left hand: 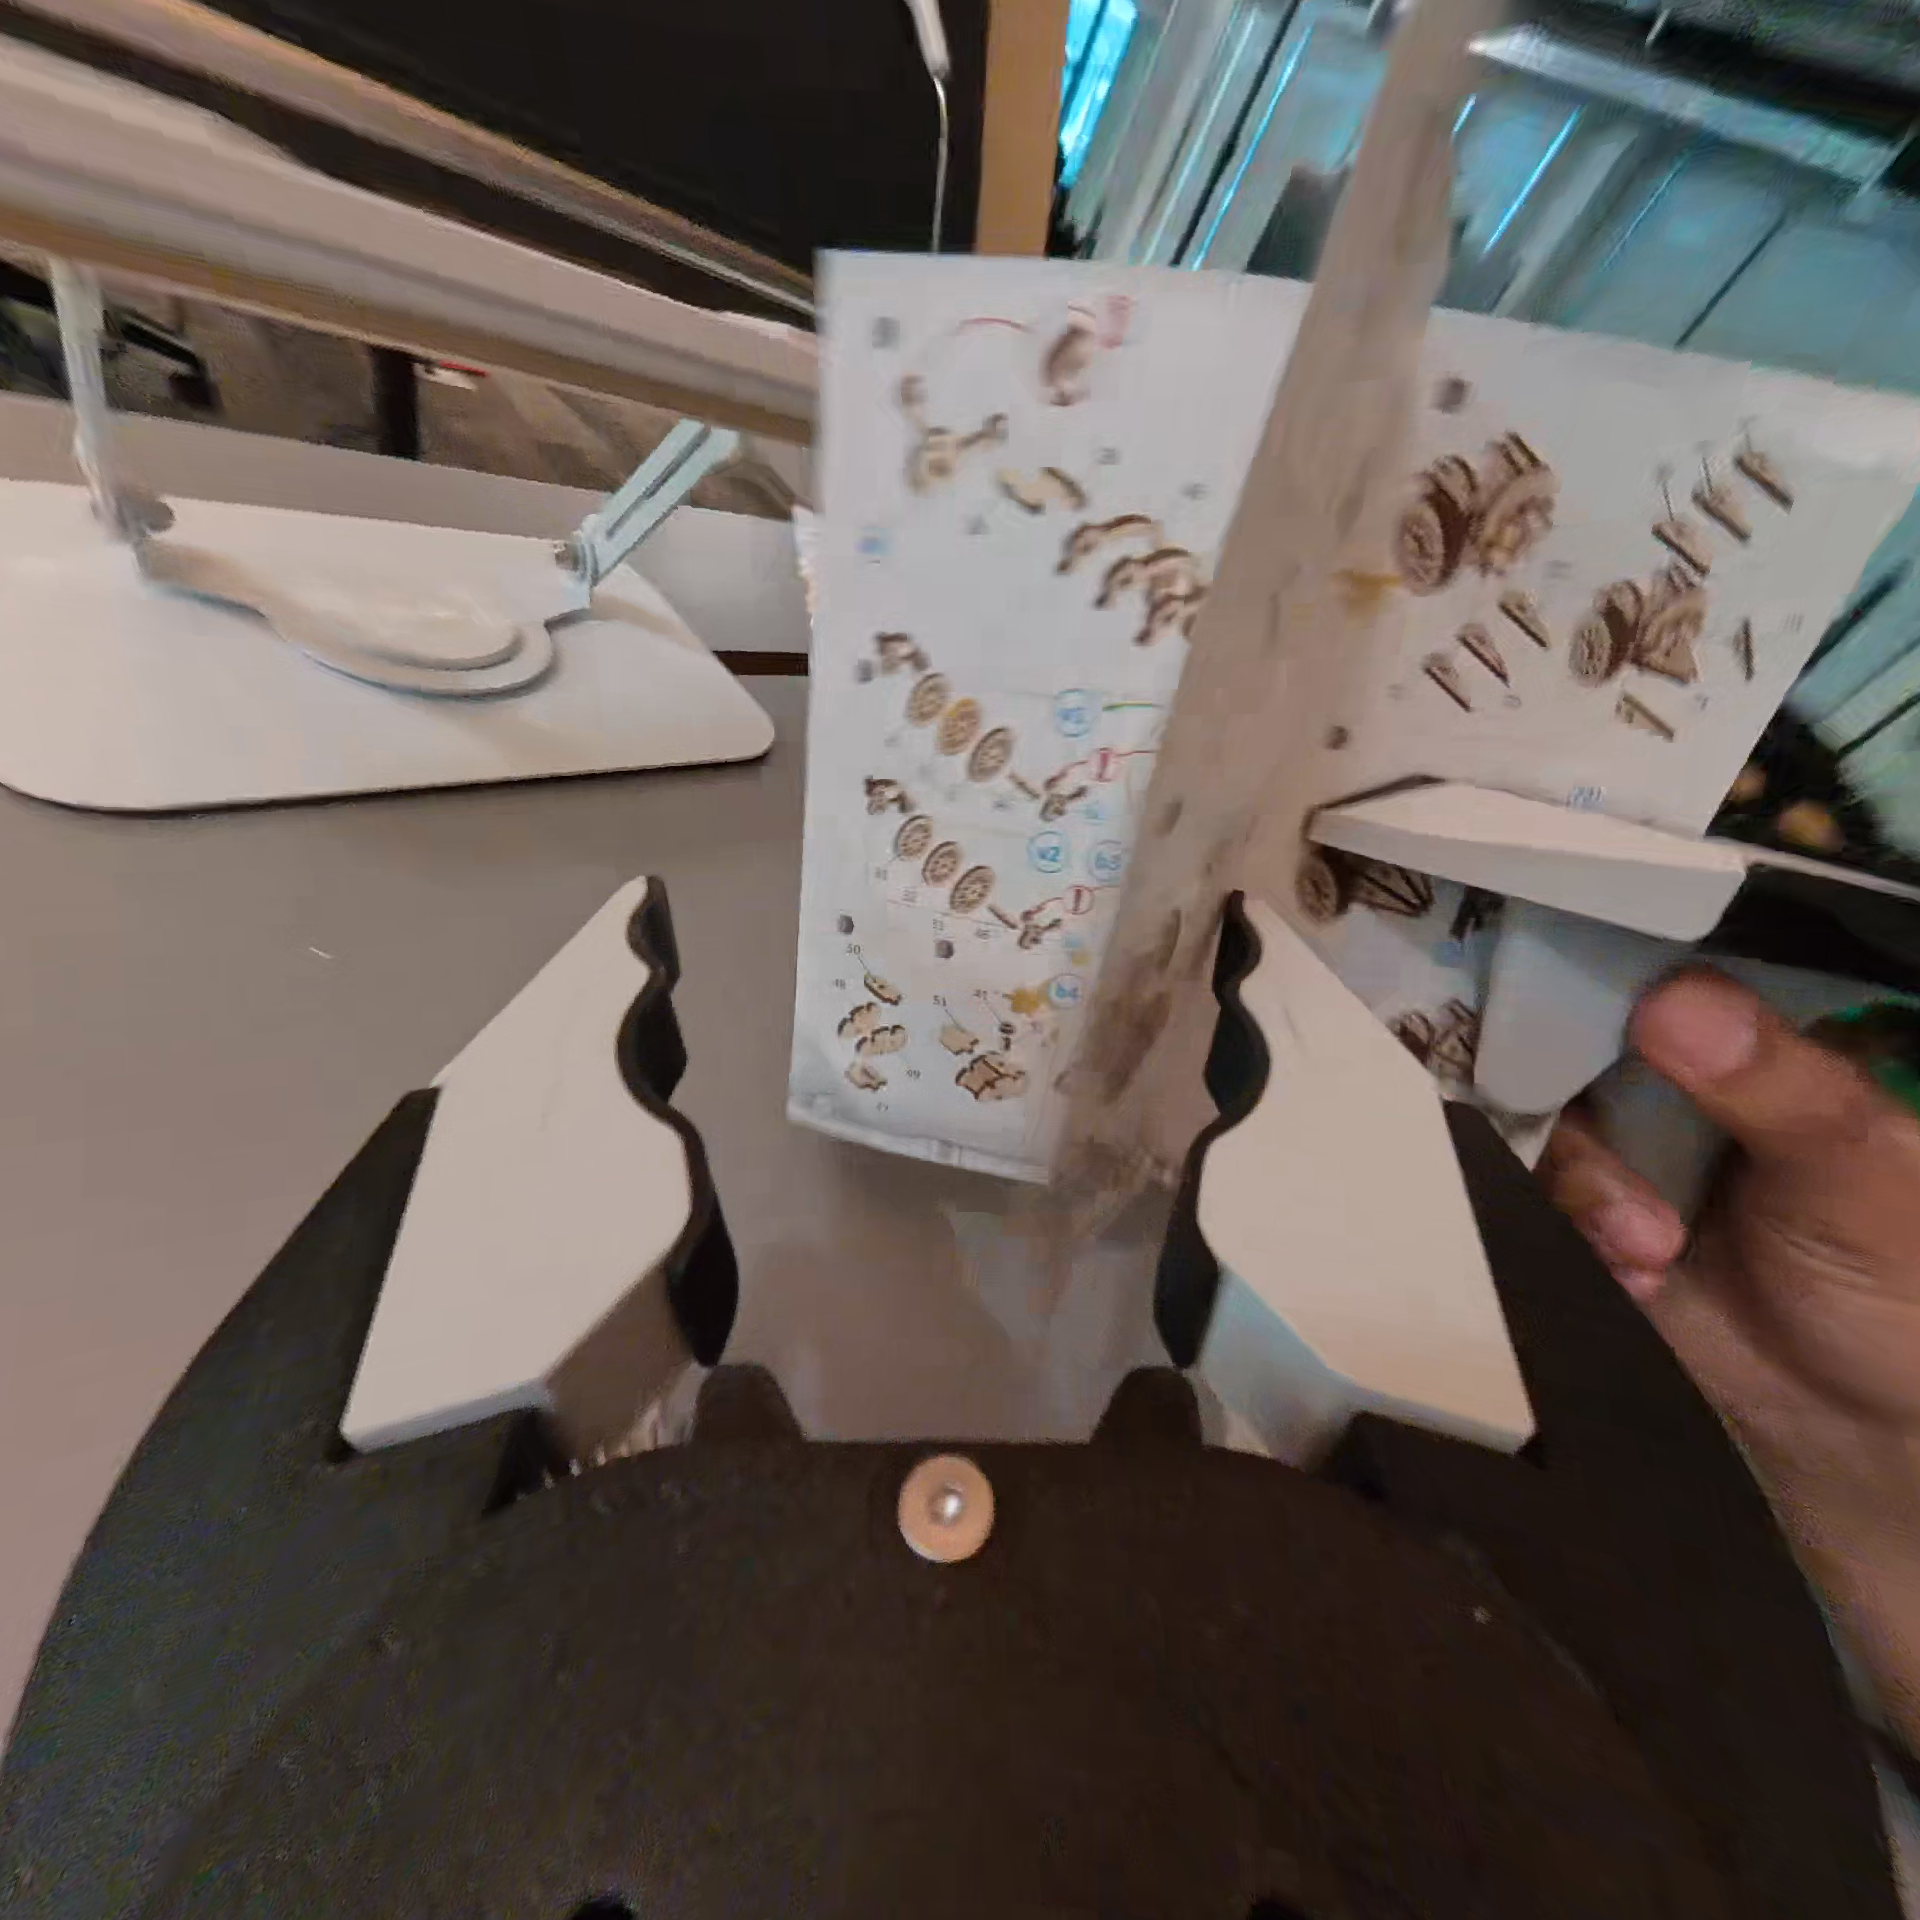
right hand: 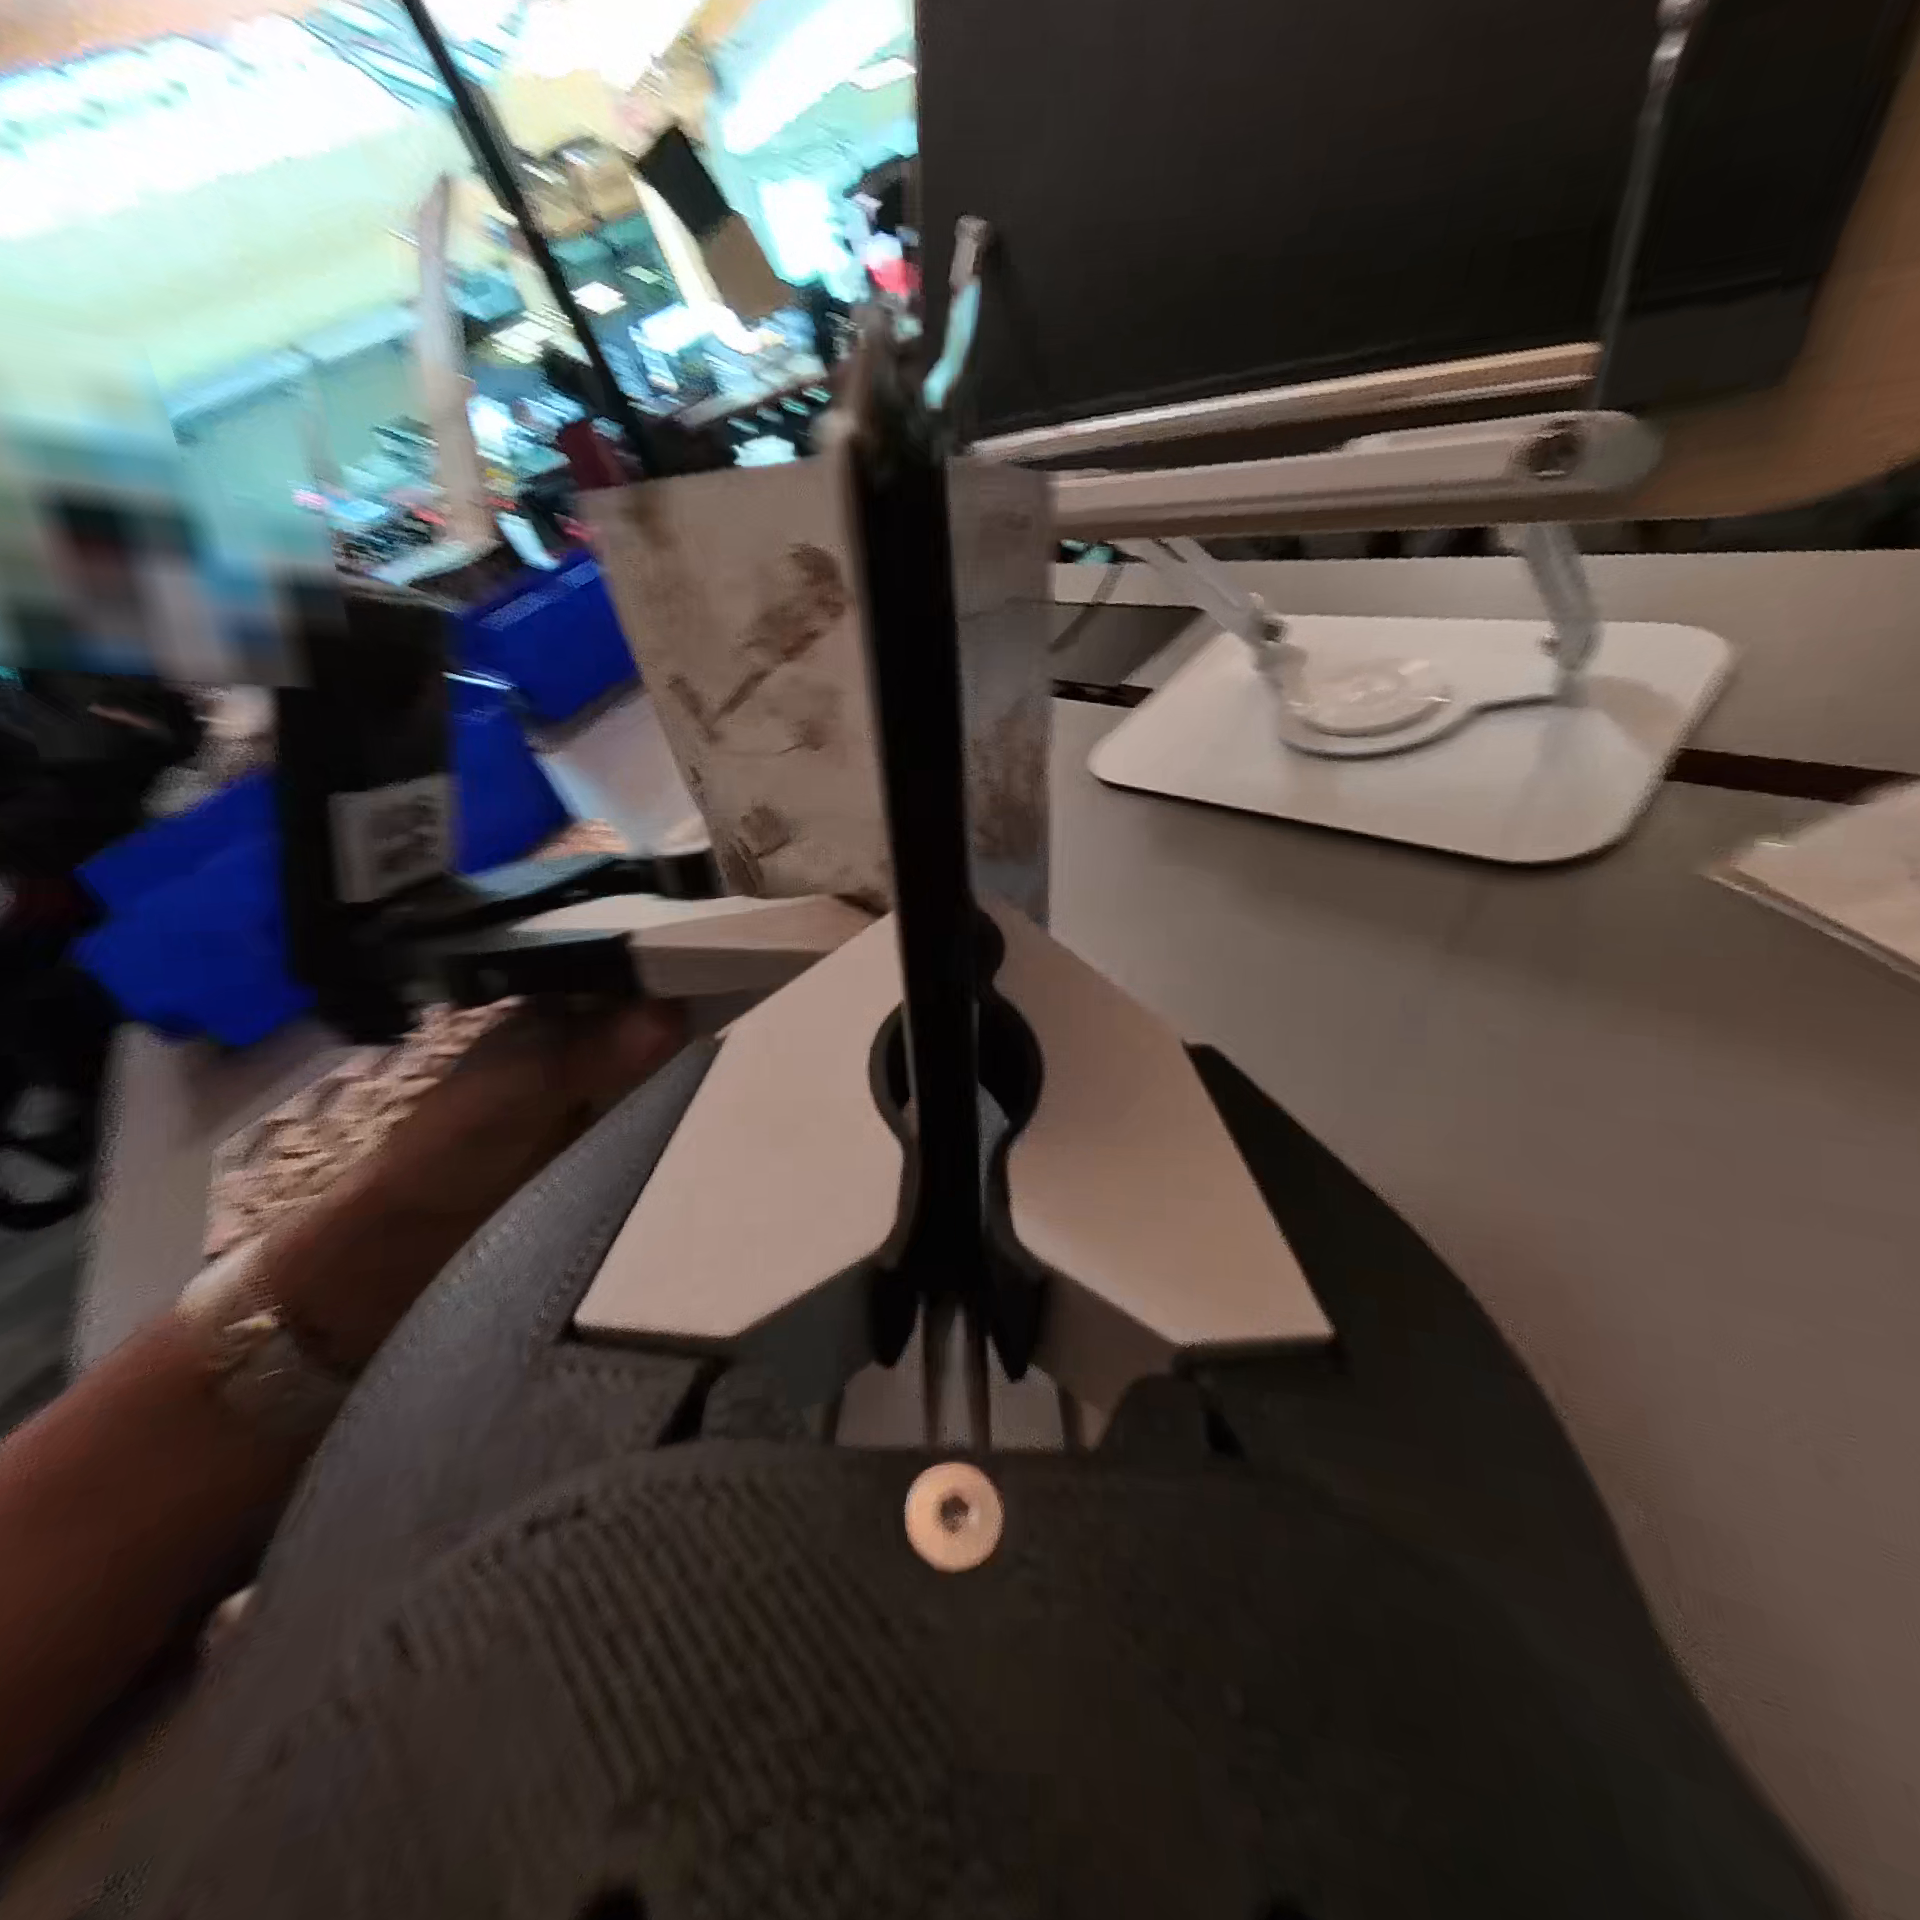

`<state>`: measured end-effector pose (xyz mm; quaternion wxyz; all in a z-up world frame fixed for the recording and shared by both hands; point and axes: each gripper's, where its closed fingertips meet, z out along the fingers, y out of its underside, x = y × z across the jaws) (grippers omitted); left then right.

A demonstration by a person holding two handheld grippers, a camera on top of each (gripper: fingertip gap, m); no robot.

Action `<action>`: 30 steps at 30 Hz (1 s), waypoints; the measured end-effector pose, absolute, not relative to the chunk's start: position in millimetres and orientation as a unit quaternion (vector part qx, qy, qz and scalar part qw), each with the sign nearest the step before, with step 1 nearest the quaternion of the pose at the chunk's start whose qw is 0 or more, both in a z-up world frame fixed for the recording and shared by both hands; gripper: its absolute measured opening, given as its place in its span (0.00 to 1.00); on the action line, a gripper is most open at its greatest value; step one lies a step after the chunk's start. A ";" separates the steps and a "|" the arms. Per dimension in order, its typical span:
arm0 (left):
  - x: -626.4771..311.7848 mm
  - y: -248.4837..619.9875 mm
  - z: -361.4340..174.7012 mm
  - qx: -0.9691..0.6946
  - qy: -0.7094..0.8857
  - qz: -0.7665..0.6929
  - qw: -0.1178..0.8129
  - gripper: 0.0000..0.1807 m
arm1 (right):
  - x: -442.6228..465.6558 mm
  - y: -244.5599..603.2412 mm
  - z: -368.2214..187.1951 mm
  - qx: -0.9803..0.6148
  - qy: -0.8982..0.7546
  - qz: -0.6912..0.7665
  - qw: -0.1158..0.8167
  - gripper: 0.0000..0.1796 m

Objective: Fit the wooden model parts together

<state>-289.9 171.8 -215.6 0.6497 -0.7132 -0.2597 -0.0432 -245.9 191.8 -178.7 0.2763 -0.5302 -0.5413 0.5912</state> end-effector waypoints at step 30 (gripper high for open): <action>-237.8 163.7 -176.7 -0.661 -0.116 -0.220 0.708 0.17 | -225.3 215.9 -161.5 -0.480 -0.480 0.723 0.125 0.00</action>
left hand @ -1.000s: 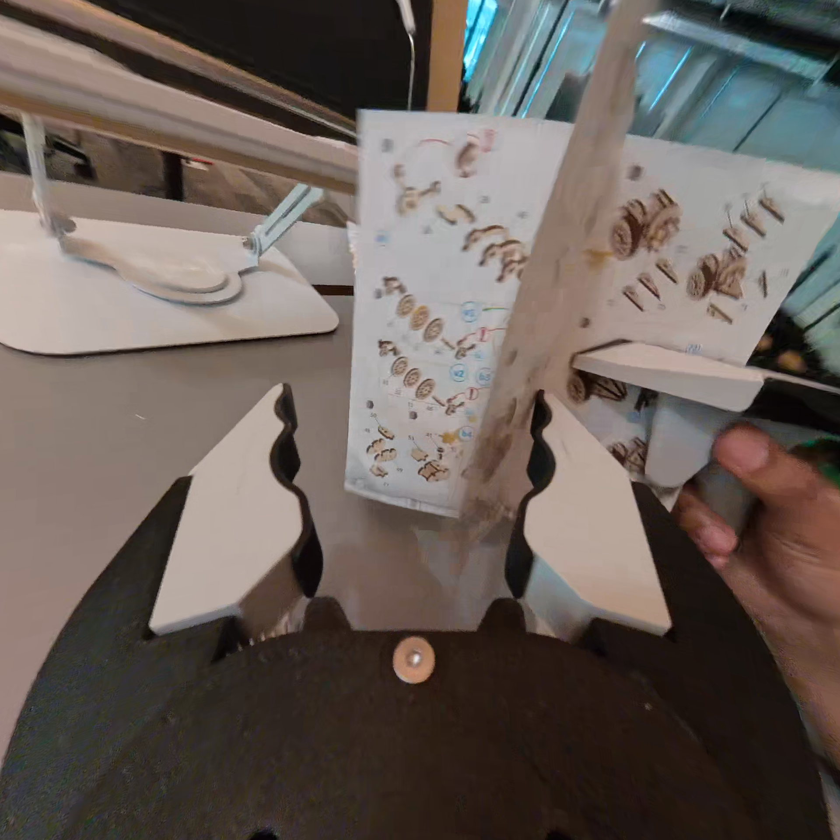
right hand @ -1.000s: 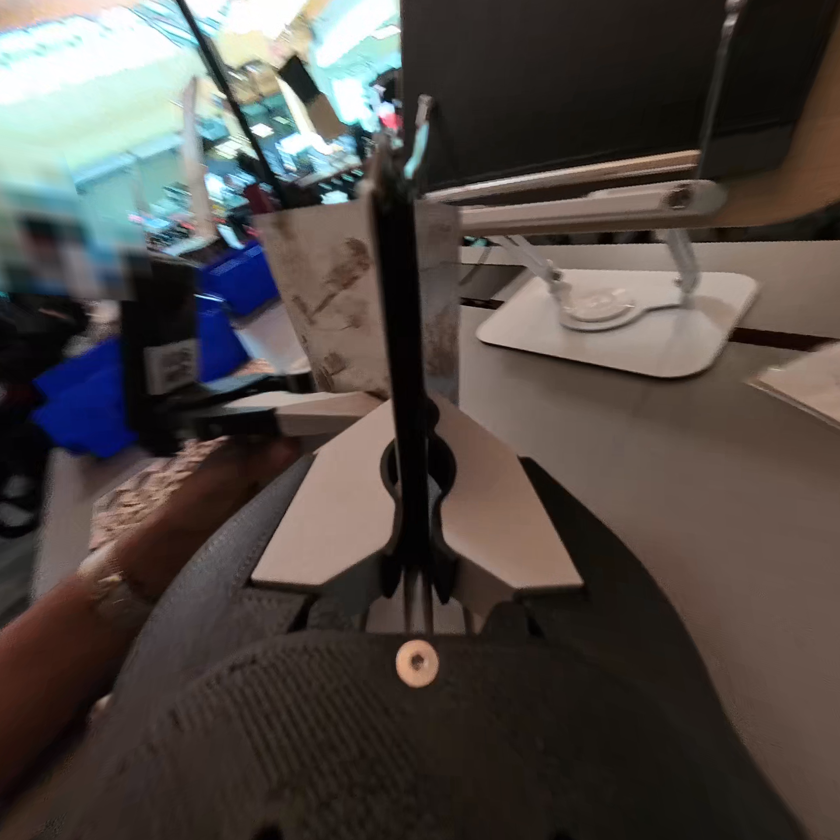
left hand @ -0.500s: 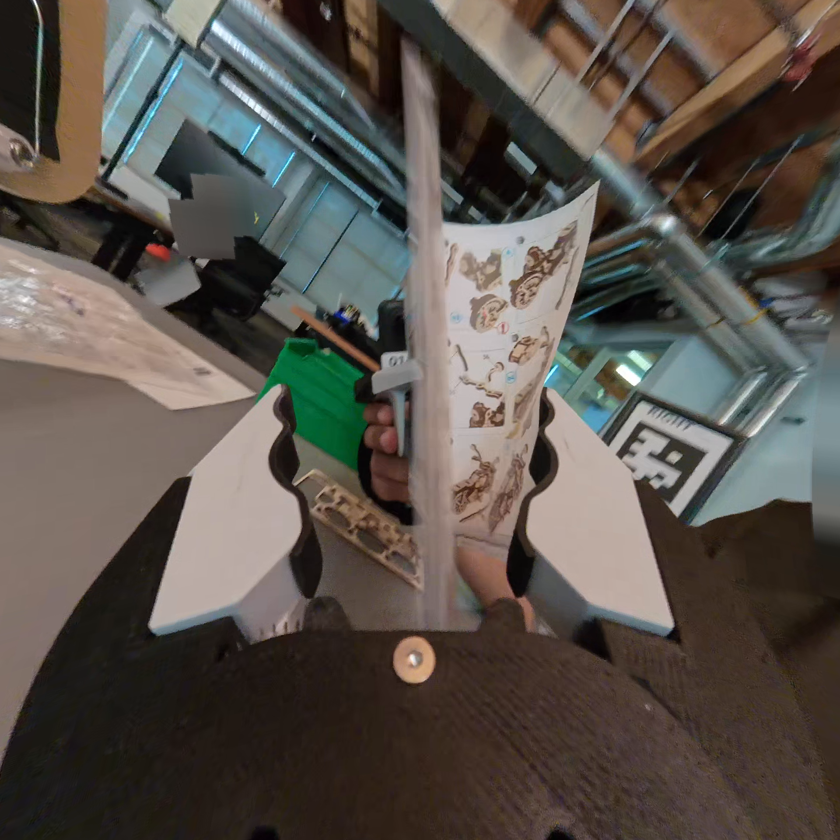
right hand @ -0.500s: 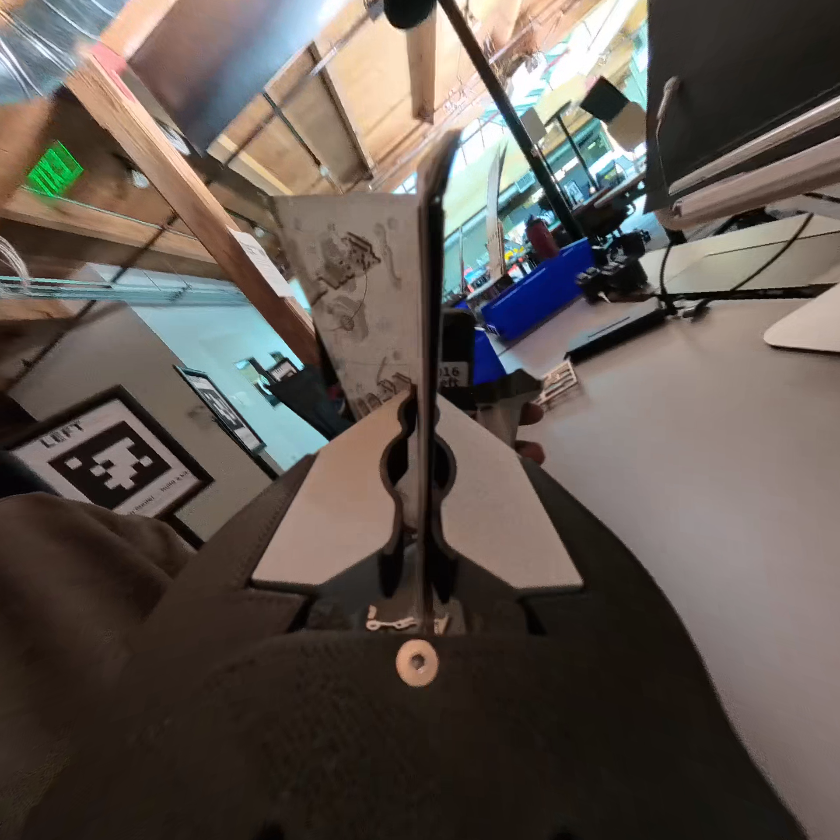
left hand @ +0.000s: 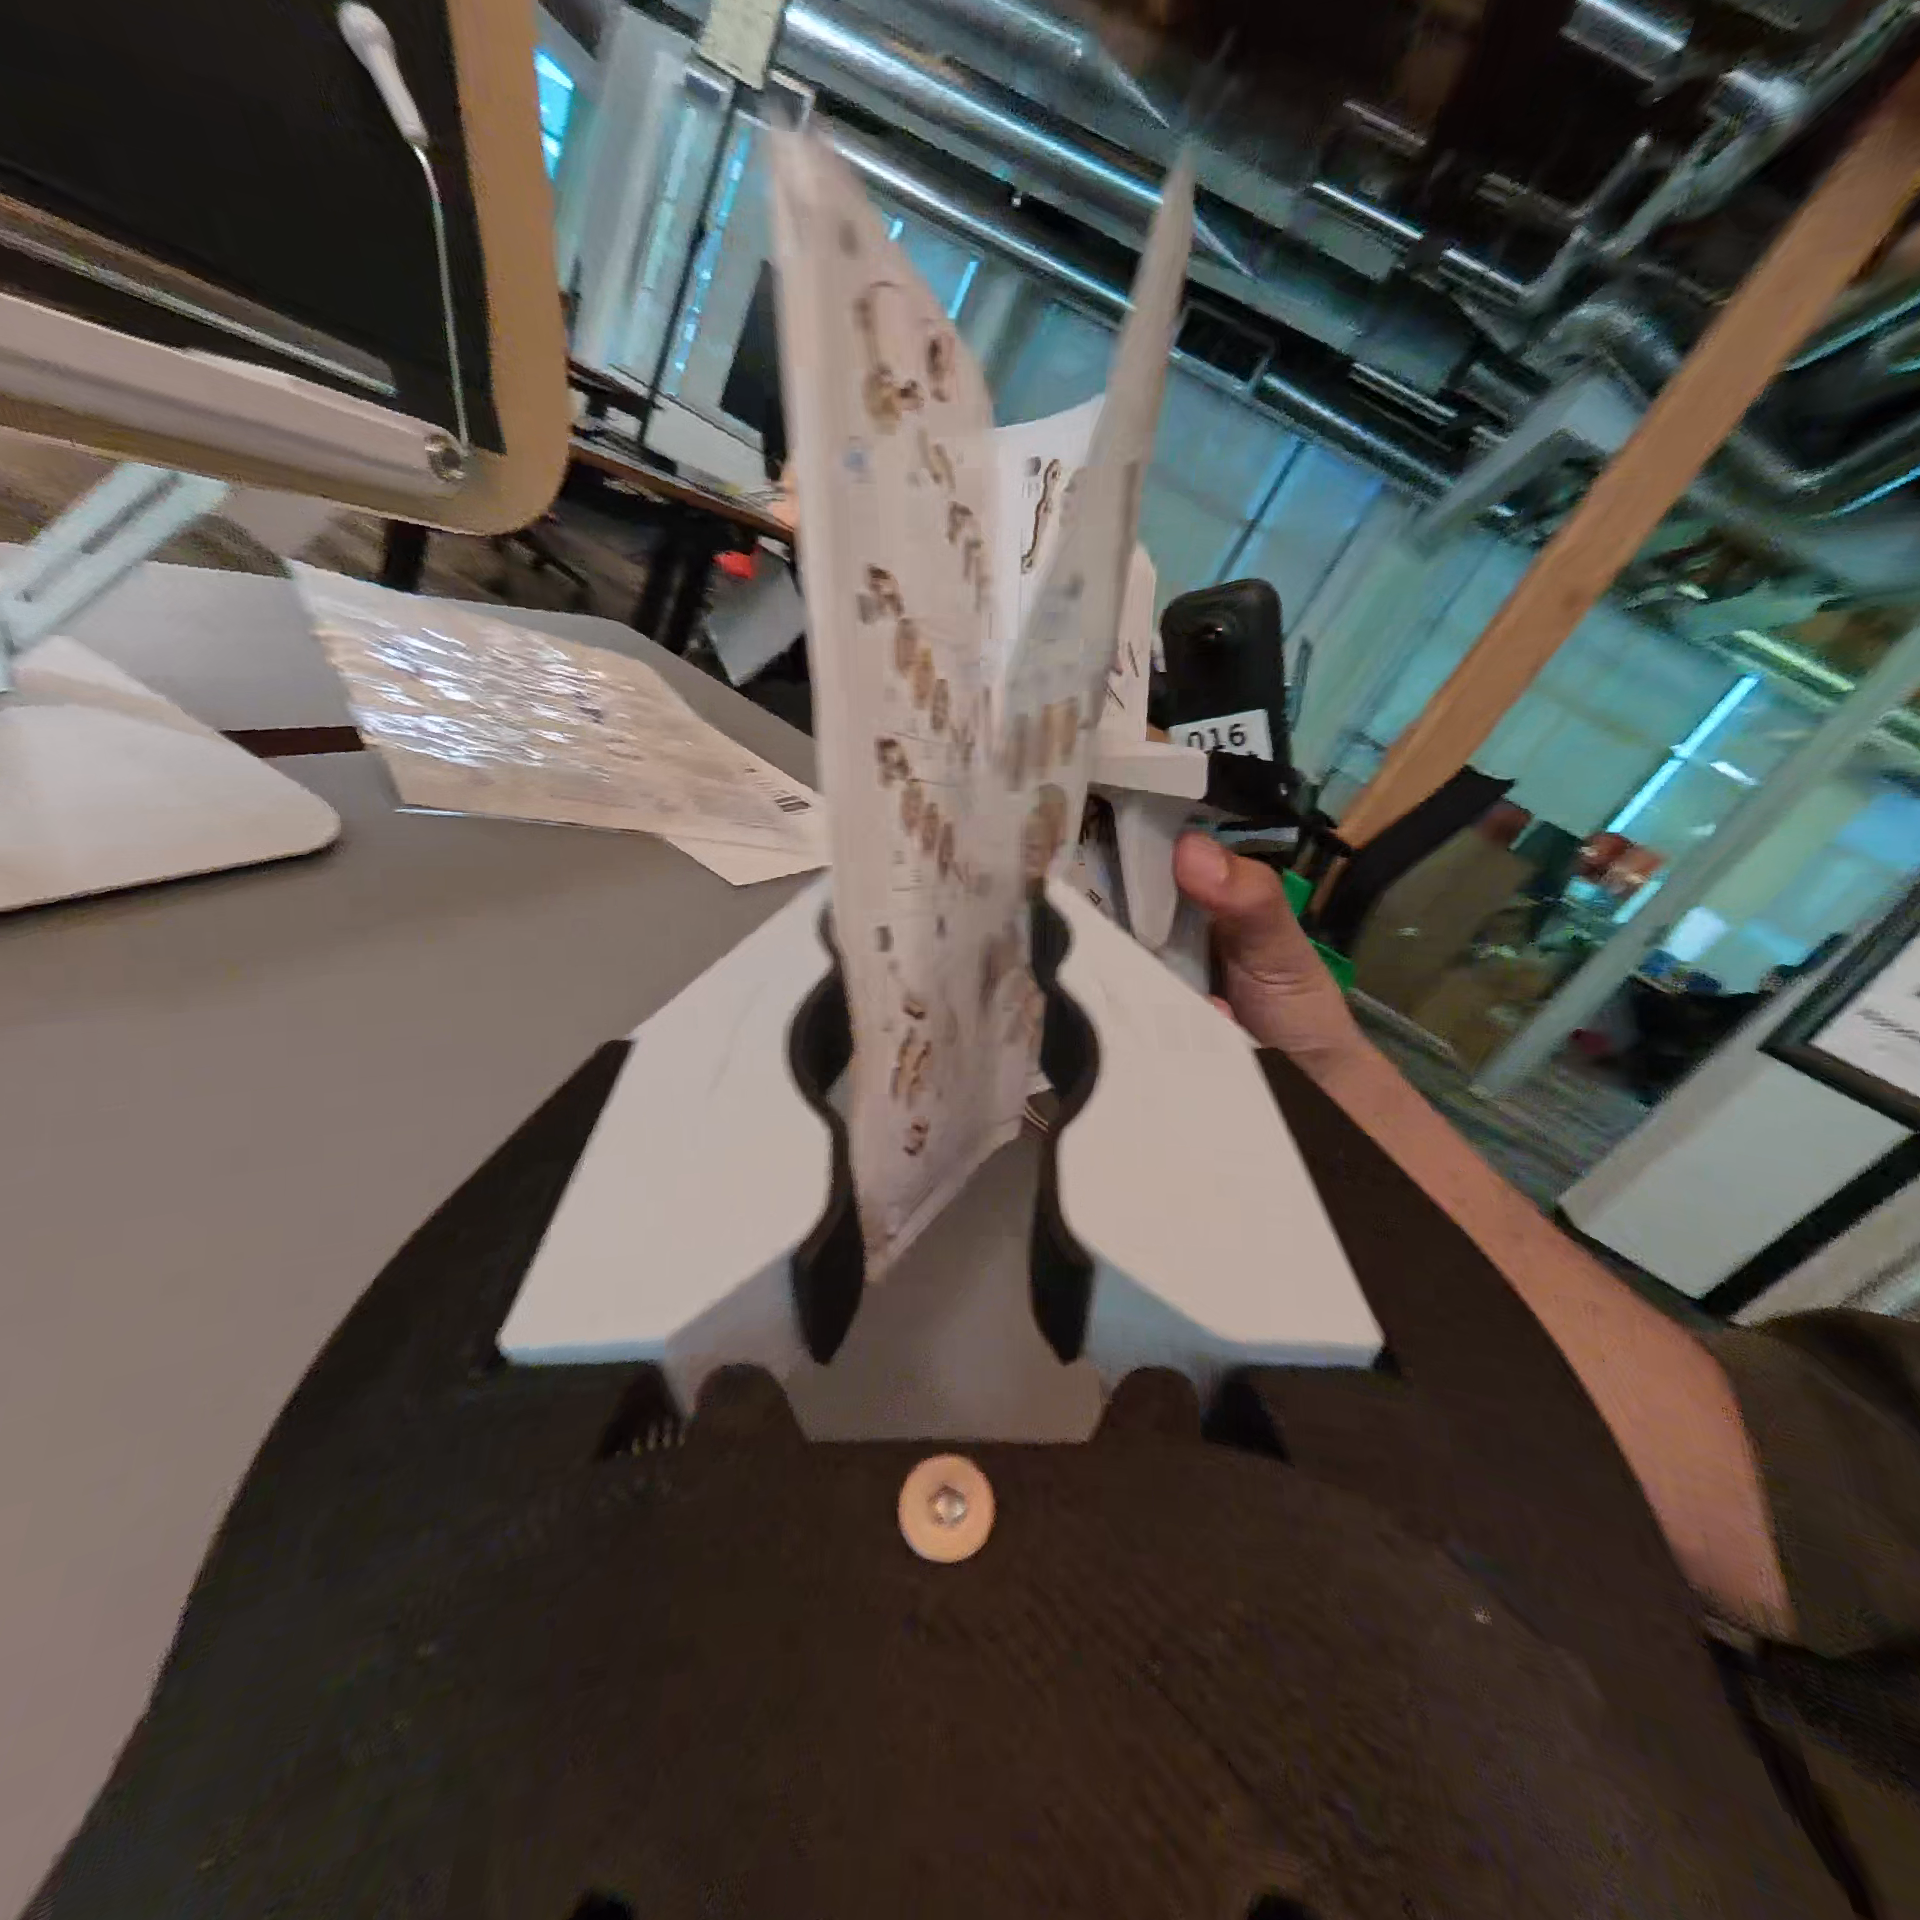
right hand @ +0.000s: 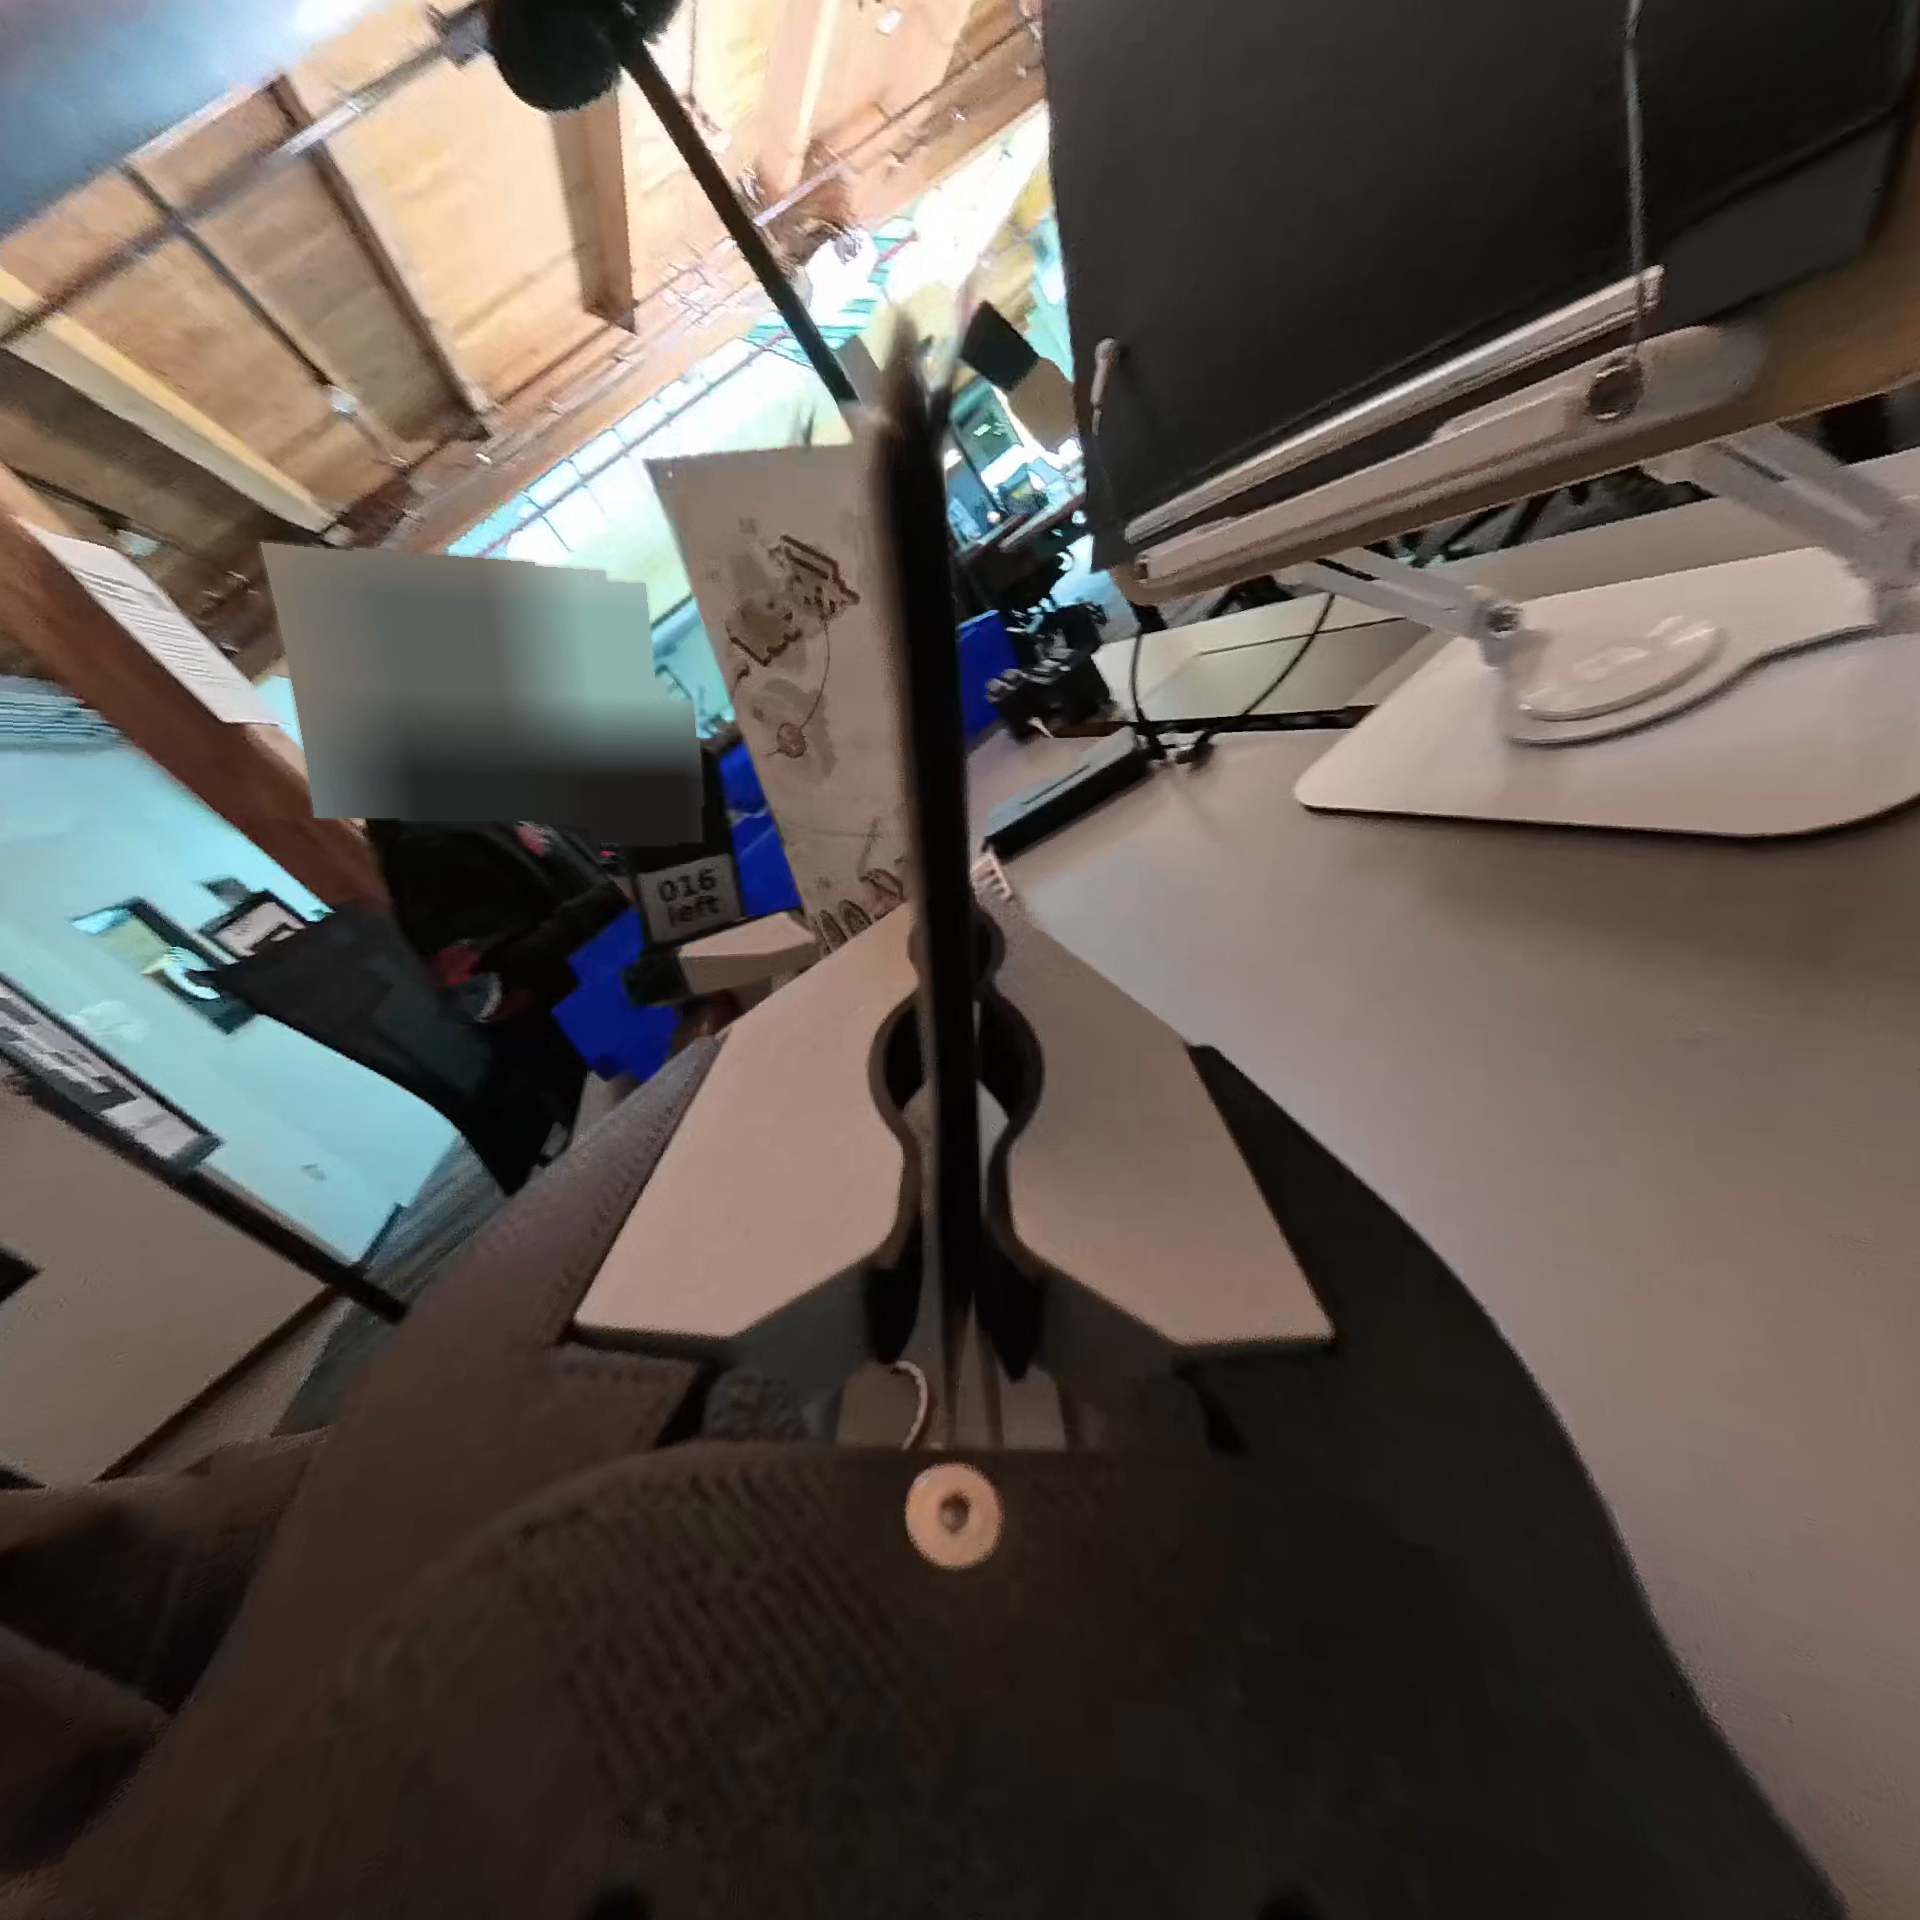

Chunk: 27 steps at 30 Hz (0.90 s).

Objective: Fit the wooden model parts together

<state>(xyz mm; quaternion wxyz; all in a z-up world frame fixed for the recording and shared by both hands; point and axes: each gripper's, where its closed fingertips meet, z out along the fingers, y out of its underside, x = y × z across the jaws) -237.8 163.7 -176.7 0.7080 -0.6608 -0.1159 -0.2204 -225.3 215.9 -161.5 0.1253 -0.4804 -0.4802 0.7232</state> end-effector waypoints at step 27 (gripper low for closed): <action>-246.0 139.6 -126.2 -0.406 -0.159 -0.426 0.793 0.00 | -227.8 153.9 -139.2 -0.368 -0.321 0.865 -0.110 0.11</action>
